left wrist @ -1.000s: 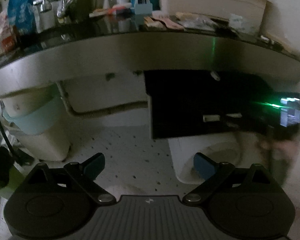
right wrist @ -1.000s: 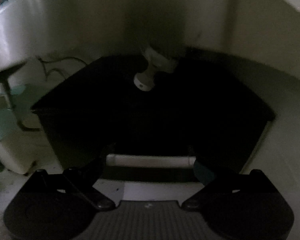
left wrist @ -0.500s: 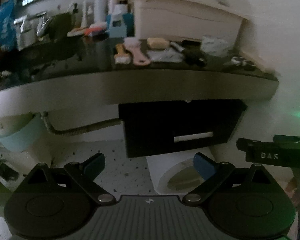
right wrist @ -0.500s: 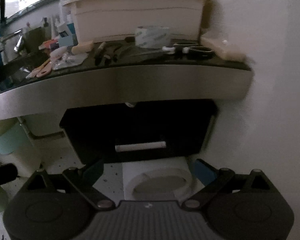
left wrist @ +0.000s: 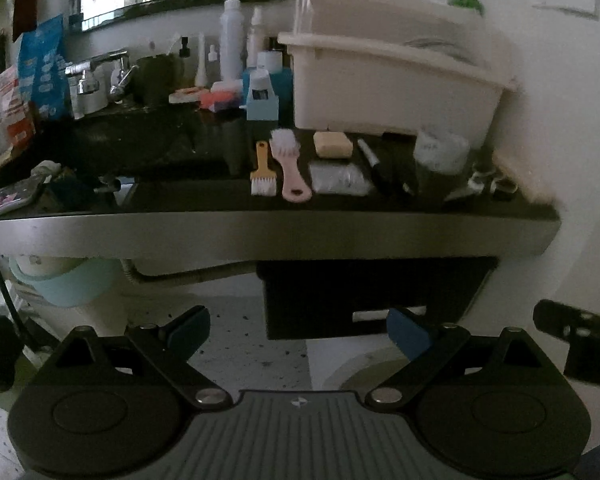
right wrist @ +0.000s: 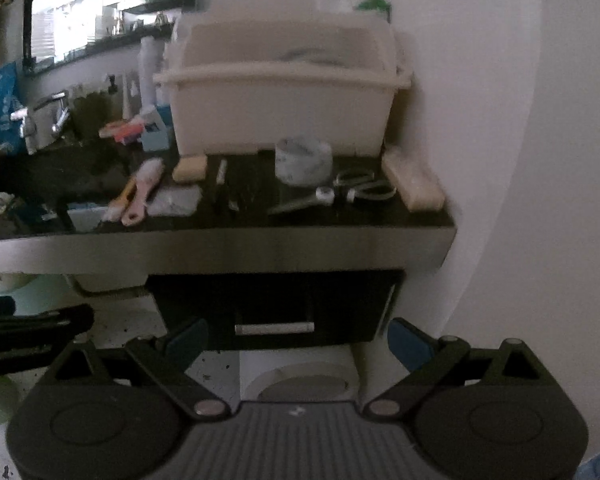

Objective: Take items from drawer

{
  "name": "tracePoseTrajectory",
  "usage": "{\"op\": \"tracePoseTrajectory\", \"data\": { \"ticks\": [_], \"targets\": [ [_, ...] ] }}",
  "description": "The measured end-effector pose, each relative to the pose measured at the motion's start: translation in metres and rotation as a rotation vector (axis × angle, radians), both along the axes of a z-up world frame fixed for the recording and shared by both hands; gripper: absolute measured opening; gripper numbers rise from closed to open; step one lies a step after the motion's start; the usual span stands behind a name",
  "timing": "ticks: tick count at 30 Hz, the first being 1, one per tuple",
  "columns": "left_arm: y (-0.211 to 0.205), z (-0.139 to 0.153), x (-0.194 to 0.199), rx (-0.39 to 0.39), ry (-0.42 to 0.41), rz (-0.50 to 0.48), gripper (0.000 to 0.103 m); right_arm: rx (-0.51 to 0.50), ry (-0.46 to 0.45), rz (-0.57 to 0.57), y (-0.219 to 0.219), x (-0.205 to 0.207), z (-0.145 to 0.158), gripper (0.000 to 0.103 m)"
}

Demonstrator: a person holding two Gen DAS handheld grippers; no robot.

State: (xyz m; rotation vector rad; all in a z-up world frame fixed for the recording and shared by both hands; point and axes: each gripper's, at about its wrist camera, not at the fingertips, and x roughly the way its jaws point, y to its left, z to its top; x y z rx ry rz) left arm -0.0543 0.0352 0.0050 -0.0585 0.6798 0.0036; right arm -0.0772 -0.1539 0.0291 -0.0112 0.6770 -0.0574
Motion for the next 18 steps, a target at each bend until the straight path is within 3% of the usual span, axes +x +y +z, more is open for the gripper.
{"op": "tracePoseTrajectory", "data": {
  "ticks": [4, 18],
  "targets": [
    [-0.011, 0.012, 0.008, 0.020, 0.040, -0.038, 0.096, 0.005, -0.002, -0.005, 0.003, 0.000, 0.016, 0.097],
    [-0.026, 0.034, 0.032, 0.058, 0.028, -0.011, 0.100, 0.014, 0.020, -0.058, -0.002, 0.039, 0.025, 0.097]
  ]
}}
